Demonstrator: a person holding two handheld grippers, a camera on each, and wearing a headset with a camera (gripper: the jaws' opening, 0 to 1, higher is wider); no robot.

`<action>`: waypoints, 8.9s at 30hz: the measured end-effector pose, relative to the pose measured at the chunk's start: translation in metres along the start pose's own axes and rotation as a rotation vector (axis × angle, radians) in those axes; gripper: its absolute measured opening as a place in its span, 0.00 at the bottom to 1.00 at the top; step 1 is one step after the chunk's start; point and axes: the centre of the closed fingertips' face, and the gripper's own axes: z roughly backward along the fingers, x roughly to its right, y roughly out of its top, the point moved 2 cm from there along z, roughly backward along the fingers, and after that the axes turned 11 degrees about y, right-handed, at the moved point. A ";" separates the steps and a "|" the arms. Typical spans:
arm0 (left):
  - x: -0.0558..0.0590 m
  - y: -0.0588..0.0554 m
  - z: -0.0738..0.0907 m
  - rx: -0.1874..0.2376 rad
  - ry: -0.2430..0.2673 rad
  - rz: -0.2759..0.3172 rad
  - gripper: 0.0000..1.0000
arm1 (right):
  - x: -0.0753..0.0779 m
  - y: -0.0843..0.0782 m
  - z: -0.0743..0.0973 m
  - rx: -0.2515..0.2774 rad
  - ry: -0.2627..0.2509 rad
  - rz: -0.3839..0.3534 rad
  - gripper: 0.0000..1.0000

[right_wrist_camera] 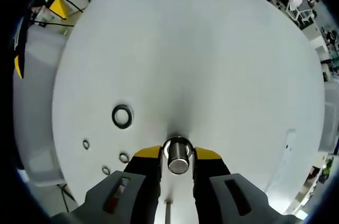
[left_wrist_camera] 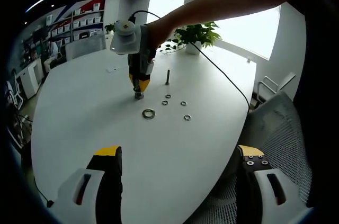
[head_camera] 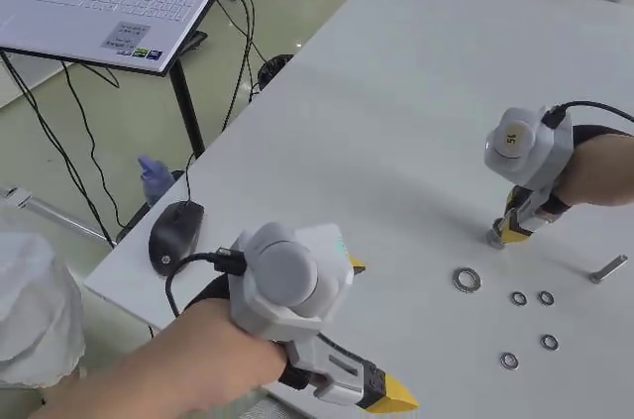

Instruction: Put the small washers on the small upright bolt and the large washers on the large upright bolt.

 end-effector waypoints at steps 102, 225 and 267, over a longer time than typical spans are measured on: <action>0.012 0.024 0.020 0.056 0.009 -0.044 0.95 | -0.090 0.021 0.027 0.173 0.049 0.068 0.41; 0.018 0.016 0.014 0.036 -0.001 -0.025 0.97 | -0.068 0.006 0.012 0.178 -0.004 -0.080 0.22; 0.015 0.020 0.007 0.026 -0.023 -0.031 0.95 | -0.025 -0.013 0.059 0.180 -0.058 -0.167 0.22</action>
